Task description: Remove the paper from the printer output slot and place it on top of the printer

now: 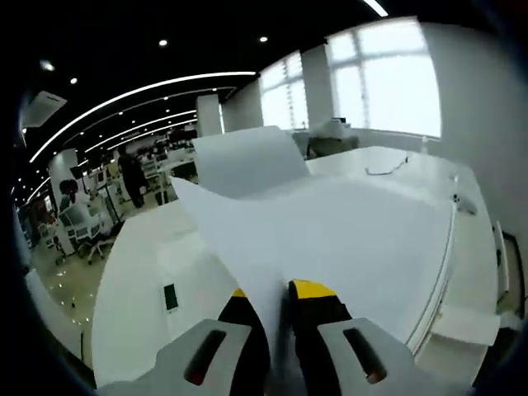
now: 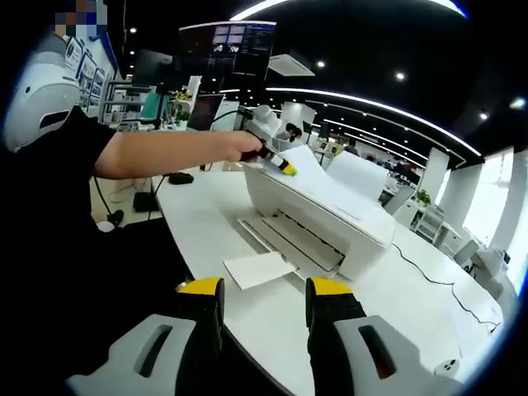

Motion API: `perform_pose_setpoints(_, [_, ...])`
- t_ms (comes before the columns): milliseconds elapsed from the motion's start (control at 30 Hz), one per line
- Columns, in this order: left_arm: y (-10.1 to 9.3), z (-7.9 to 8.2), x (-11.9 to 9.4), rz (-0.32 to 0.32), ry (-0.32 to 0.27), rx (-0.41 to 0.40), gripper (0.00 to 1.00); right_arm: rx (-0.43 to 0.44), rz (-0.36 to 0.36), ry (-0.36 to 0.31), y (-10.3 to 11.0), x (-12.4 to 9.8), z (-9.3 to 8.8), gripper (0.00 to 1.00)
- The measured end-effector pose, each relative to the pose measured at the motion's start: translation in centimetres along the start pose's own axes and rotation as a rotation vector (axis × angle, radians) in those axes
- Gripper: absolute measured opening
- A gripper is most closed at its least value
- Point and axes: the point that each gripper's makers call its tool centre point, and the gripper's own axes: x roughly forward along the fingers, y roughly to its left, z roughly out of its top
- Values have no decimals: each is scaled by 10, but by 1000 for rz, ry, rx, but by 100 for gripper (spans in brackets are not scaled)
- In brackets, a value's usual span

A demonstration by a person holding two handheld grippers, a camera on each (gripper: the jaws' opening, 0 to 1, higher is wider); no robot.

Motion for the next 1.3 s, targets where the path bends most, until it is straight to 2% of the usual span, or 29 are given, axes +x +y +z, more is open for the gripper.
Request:
perform_pose_setpoints(67, [-1,0,0,-6,6,12,12,0,-2,1,0,0,0,35])
perform_pose_setpoints(233, [11,0,1,39,19,39,22,2,-8,4,-1,-1,0,35])
perform_pose_setpoints(333, [12,0,2,45,23,62,24,1,-8,5,0,-1,0,35])
perform_pose_setpoints(600, [23,4,1,93,46,135,40,-1,-6,3,1,-1,0,35])
perform_pose_setpoints(733, [36,8,-2,167,52,182,58,-1,-9,6,1,-1,-1,35])
perform_pose_setpoints(933, [51,11,-7,248,32,178,77,0,-9,6,0,-1,-1,35])
perform_pose_setpoints(1133, [53,15,-16,247,-20,141,77,-5,-6,3,-1,1,3,35])
perform_pose_setpoints(1300, [50,11,-23,221,-28,135,77,-25,5,21,0,8,3,35])
